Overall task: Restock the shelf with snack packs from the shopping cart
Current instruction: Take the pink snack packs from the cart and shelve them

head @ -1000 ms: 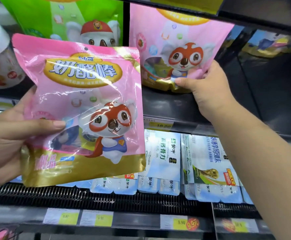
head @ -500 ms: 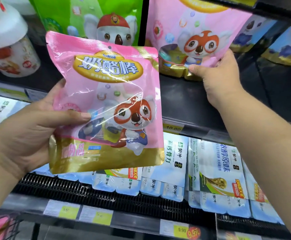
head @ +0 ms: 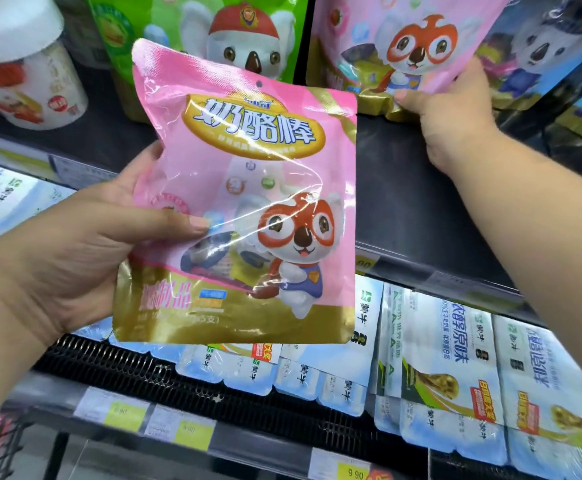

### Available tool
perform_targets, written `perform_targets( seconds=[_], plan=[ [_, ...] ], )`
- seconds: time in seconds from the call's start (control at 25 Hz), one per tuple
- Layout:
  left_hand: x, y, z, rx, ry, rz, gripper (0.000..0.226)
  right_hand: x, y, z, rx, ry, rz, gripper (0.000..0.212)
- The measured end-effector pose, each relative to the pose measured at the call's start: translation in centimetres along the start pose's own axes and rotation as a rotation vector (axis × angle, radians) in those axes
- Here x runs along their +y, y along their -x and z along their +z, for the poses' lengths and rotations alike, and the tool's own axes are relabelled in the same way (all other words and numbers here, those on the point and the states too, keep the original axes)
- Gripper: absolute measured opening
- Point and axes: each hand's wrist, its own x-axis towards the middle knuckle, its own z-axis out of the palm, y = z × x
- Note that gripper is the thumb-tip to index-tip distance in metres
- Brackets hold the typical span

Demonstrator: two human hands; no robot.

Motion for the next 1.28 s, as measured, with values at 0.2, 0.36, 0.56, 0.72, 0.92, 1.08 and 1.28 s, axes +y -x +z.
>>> perform_targets(
  seconds=[0.2,0.36,0.56,0.72,0.92,1.08,1.28],
  plan=[
    [1.2,0.1,2.4,0.035,0.077,0.026,0.109,-0.1,0.1,-0.2,-0.04,-0.079,0.055,0.063],
    [2.8,-0.2,5.1,-0.019,0.324,0.106,0.075,-0.8,1.9,-0.7,-0.019,-0.102,0.109,0.072],
    [4.4,-0.4,6.4,-0.034,0.392,0.065,0.08,-3.7,9.8,-1.4,0.131,-0.232,0.28,0.074],
    [5.2,-0.9,7.4,-0.115,0.374,0.034,0.084,-5.8,17.1,-2.1,-0.179,-0.505,0.431,0.059],
    [5.9,-2.0,8.1,-0.154,0.358,0.026,0.083,-6.2,19.7,-2.7,-0.41,-0.494,0.513,0.05],
    [6.1,-2.8,8.8,-0.142,0.345,0.012,0.079,-6.3,19.4,-2.7,-0.355,-0.484,0.513,0.057],
    [6.4,-3.0,9.4,-0.058,0.214,0.0,0.074,-6.0,18.0,-3.2,-0.247,-0.407,0.39,0.061]
  ],
)
